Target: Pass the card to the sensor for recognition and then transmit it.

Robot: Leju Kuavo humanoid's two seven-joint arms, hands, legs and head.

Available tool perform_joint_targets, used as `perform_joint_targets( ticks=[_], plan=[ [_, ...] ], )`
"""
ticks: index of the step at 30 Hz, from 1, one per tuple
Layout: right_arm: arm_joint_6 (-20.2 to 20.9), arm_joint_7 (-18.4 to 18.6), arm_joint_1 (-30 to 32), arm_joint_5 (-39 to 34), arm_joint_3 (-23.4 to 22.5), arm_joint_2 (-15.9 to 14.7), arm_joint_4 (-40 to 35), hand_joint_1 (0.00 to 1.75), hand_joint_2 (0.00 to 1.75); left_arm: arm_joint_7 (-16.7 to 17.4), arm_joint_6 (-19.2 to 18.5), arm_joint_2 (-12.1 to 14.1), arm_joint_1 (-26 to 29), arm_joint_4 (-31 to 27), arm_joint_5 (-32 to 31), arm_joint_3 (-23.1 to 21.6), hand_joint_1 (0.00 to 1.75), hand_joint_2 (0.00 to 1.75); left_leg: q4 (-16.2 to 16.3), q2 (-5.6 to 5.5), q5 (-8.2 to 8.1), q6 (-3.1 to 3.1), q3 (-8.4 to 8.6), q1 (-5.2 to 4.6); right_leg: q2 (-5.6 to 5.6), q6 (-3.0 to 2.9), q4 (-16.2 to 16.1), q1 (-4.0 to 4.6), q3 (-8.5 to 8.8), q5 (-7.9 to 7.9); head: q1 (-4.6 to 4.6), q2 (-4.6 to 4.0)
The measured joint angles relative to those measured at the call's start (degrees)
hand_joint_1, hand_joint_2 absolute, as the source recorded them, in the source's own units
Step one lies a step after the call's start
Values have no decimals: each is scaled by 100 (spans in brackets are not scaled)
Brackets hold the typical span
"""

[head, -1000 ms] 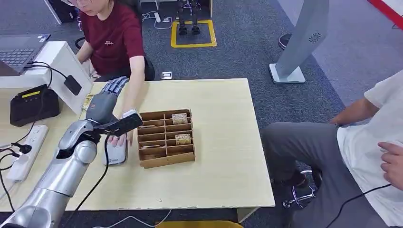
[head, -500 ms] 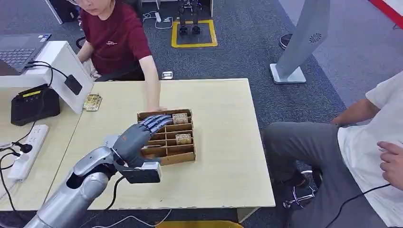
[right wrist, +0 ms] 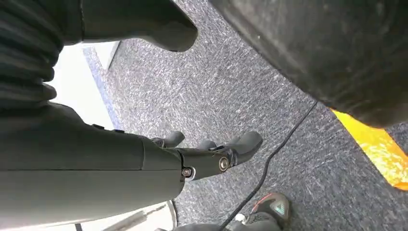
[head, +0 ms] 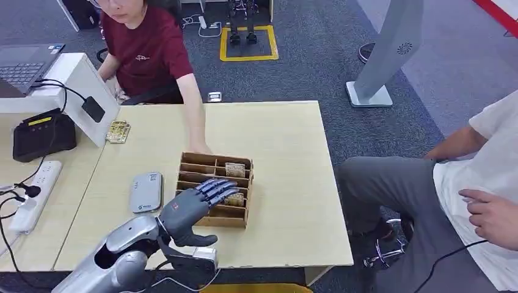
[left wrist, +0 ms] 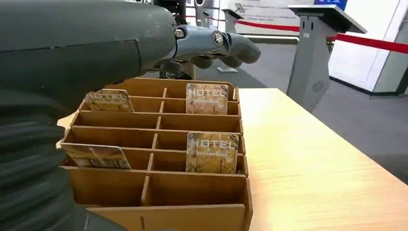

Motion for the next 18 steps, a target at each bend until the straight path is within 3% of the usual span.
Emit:
perform_joint_targets(
  ticks=[6, 18],
  plan=[
    [-2, 7, -2, -2, 0, -2, 0, 0, 175, 572, 393, 2, -17, 74, -808, -186, 0, 175, 0, 0, 0, 0, 0, 0, 0, 0, 0, 0, 0, 0, 0, 0],
    [0, 20, -2, -2, 0, 0, 0, 0, 175, 743, 634, -4, -50, 330, -1027, -284, 0, 175, 0, 0, 0, 0, 0, 0, 0, 0, 0, 0, 0, 0, 0, 0]
  ],
)
